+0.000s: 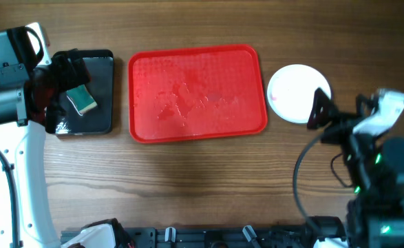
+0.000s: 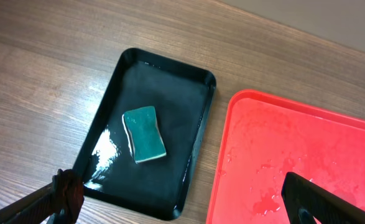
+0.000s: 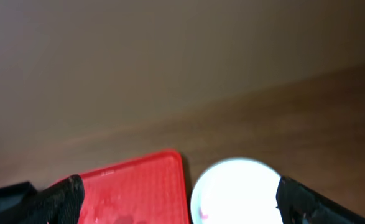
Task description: Clean dirty plates on tray and stack at the side
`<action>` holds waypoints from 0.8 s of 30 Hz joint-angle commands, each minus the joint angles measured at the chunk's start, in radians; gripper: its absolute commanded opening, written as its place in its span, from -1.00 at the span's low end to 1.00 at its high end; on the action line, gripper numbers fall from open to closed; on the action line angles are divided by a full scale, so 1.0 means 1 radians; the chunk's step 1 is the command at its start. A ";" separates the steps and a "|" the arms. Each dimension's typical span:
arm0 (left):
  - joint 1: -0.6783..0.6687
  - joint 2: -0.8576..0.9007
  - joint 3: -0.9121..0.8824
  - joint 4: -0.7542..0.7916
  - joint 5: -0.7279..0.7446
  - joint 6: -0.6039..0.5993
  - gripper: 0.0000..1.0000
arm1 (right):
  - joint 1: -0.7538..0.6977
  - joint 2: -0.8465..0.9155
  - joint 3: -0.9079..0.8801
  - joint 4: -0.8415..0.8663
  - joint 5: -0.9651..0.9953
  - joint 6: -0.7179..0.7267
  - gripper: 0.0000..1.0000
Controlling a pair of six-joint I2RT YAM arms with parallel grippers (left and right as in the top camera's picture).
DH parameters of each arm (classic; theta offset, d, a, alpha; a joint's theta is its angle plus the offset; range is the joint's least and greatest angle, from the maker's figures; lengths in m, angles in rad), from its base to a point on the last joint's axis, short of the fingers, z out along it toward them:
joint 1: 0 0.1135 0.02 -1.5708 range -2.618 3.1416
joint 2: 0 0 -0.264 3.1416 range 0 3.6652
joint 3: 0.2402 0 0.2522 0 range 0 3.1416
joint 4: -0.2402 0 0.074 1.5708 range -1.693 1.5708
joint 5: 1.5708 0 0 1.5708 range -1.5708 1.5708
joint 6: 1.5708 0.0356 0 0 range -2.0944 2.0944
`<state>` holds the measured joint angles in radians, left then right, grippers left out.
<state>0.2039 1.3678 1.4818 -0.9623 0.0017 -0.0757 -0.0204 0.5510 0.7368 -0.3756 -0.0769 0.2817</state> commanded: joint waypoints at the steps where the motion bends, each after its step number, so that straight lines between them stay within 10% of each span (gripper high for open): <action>1: -0.001 0.001 0.011 0.002 0.008 0.009 1.00 | 0.002 -0.184 -0.234 0.140 0.045 -0.008 1.00; 11: -0.001 0.001 0.011 0.002 0.008 0.009 1.00 | 0.002 -0.499 -0.631 0.322 0.045 0.090 0.99; 24: -0.001 0.001 0.011 0.002 0.008 0.009 1.00 | 0.053 -0.549 -0.732 0.385 0.107 0.008 0.99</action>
<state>0.2039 1.3678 1.4818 -0.9623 0.0017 -0.0757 0.0261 0.0326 0.0071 0.0002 0.0051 0.3321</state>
